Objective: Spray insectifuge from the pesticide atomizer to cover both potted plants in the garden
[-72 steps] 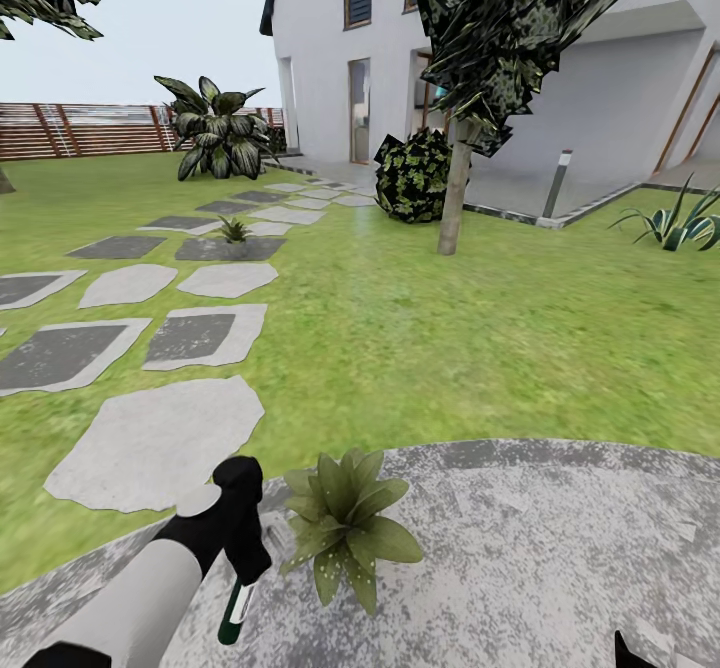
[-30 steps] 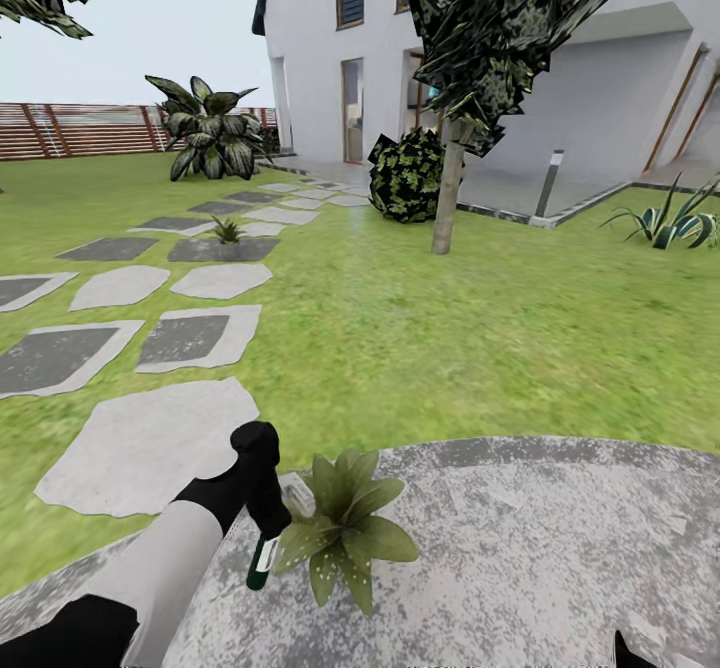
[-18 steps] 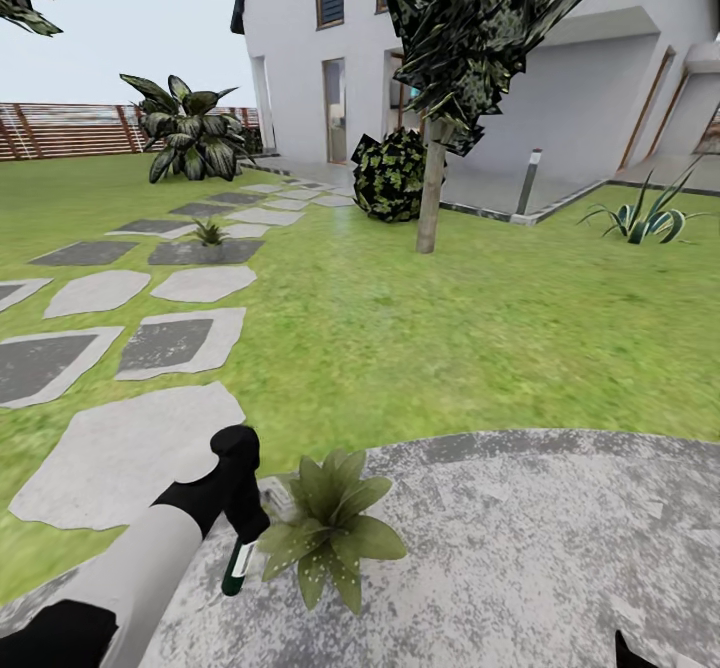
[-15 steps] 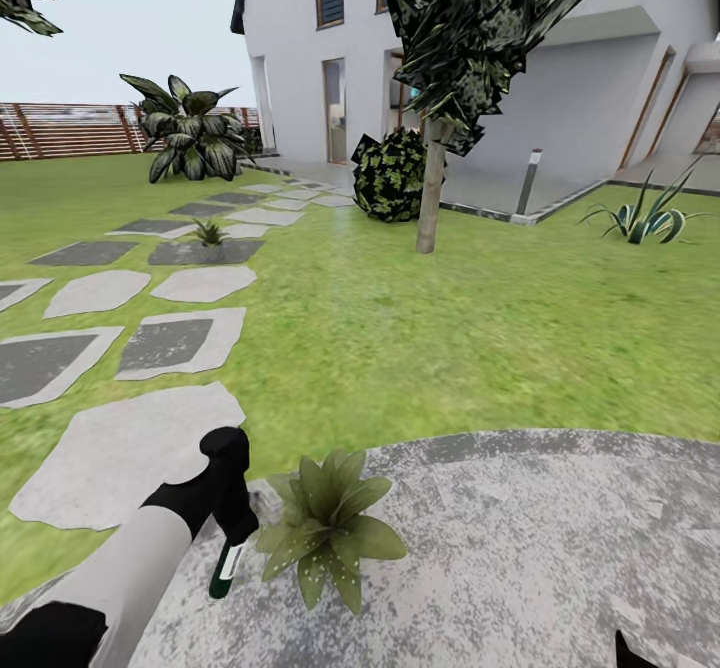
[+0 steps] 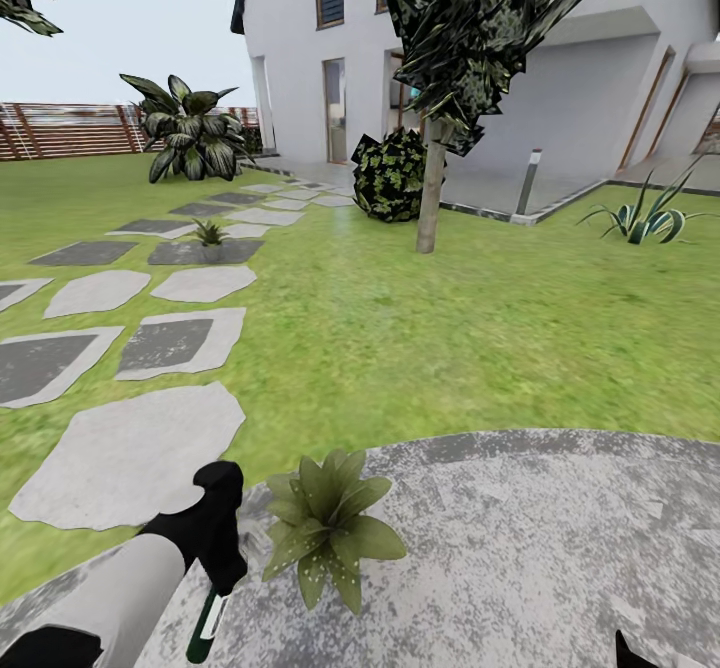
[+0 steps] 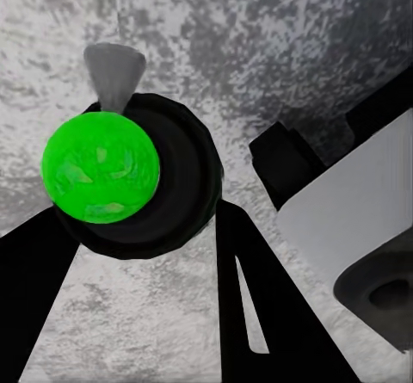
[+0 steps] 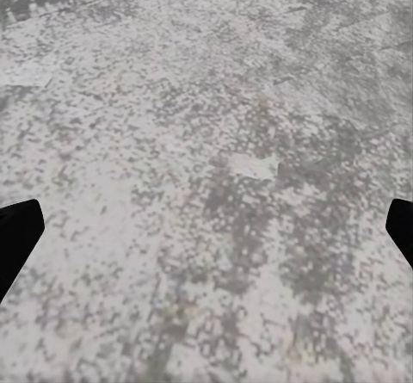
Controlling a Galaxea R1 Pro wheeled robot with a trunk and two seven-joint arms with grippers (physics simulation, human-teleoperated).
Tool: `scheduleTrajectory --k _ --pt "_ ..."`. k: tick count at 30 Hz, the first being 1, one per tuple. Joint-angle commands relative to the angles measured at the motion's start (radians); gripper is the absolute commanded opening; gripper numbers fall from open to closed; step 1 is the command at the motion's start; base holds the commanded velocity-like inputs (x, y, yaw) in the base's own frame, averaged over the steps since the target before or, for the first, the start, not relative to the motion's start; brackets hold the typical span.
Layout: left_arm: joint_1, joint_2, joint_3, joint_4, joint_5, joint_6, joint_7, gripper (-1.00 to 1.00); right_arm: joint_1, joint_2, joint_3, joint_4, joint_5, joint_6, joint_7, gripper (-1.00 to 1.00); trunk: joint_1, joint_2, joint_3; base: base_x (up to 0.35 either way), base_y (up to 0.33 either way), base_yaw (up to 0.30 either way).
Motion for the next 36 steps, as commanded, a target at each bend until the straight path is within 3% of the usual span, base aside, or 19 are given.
scheduleTrajectory --k 1,7,11,14,20,29,36 --pt "-0.001 0.001 -0.005 -0.006 -0.006 0.01 -0.008 -1.0 -0.002 0.0 -0.008 0.0 0.006 -0.005 0.008 1.0 0.0 0.0 -0.001 0.0 0.0 0.0" --pt "-0.03 0.002 0.015 -0.01 -0.007 0.016 -0.01 -1.0 -0.002 0.001 -0.008 0.0 0.006 -0.005 0.008 1.0 0.0 0.0 -0.001 0.0 0.0 0.0" --pt "-0.097 0.005 0.044 -0.009 -0.007 0.018 -0.017 -1.0 -0.002 0.001 -0.008 0.0 0.006 -0.005 0.008 1.0 0.0 0.0 -0.001 0.0 0.0 0.0" --pt "-0.097 0.006 0.049 -0.006 -0.011 0.018 -0.01 -1.0 -0.002 0.001 -0.008 0.0 0.006 -0.005 0.008 1.0 0.0 0.0 -0.001 0.0 0.0 0.0" --pt "-0.071 0.036 0.052 0.005 -0.007 0.017 0.0 -1.0 -0.002 0.001 -0.007 0.0 0.006 -0.005 0.008 1.0 0.0 0.0 -0.001 0.0 0.0 0.081" --pt "-0.056 0.025 0.052 -0.001 -0.006 0.018 0.001 -1.0 -0.002 0.002 -0.005 0.0 0.006 -0.005 0.008 1.0 0.0 0.0 -0.001 0.0 0.0 0.262" --pt "-0.055 0.016 0.05 0.002 -0.007 0.017 0.001 -1.0 -0.002 0.002 -0.005 0.0 0.006 -0.005 0.008 1.0 0.0 0.0 -0.001 0.074 0.0 0.032"
